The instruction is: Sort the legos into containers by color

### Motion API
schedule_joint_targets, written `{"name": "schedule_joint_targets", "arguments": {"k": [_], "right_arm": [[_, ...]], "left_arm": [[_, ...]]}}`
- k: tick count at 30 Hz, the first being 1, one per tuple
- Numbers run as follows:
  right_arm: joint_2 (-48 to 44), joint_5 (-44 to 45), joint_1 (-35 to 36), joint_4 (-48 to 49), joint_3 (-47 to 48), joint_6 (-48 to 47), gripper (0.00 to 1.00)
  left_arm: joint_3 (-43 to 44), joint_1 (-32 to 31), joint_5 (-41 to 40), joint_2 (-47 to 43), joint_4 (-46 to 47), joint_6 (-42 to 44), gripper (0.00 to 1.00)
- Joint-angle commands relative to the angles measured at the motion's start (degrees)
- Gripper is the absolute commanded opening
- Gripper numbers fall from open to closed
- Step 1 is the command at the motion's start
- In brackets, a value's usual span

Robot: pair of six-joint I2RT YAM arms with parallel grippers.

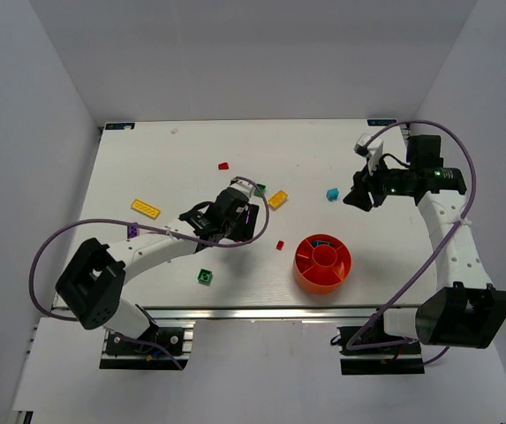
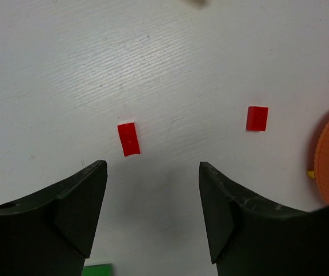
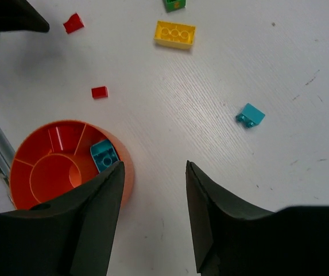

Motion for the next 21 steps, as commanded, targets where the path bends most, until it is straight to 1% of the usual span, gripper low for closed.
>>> {"name": "schedule_joint_targets", "arguments": {"k": [1, 2, 5, 6, 8, 14, 18, 21], "right_arm": [[-2.6, 8.0, 1.1, -13.3, 4.1, -10.3, 0.53], [-2.9, 9.0, 1.6, -17.3, 4.7, -11.9, 0.56], [-3.3, 12.1, 1.6, -23.8, 6.2, -17.1, 0.62], [-3.6, 13.3, 3.2, -24.8, 6.2, -17.9, 0.62], [-4.7, 14.1, 3.7, -27.4, 5.5, -19.9, 0.62], [-9.8, 15.6, 5.1, -28.2, 0.8, -23.4, 0.59], [-13.1, 12.5, 7.1, -28.2, -4.5, -25.7, 0.59], [-14.6, 9.9, 8.4, -28.1, -7.3, -25.6, 0.58]], "left_arm": [[-1.1, -0.3, 1.0, -3.7, 0.6, 0.3, 0.75], [-1.4, -0.3, 1.2, -4.1, 0.8, 0.3, 0.75], [-2.8, -0.3, 1.5, -6.0, 1.1, 0.2, 0.75], [-3.1, -0.3, 1.5, -6.4, 1.1, 0.2, 0.75], [-4.3, 0.3, 1.9, -7.7, 1.3, 0.3, 0.76], [-4.7, 0.3, 2.2, -7.8, 1.3, 0.6, 0.76], [-4.2, 0.3, 2.3, -7.4, 1.7, 0.5, 0.77], [-4.1, 0.3, 2.6, -6.4, 2.2, 0.6, 0.76]]}}
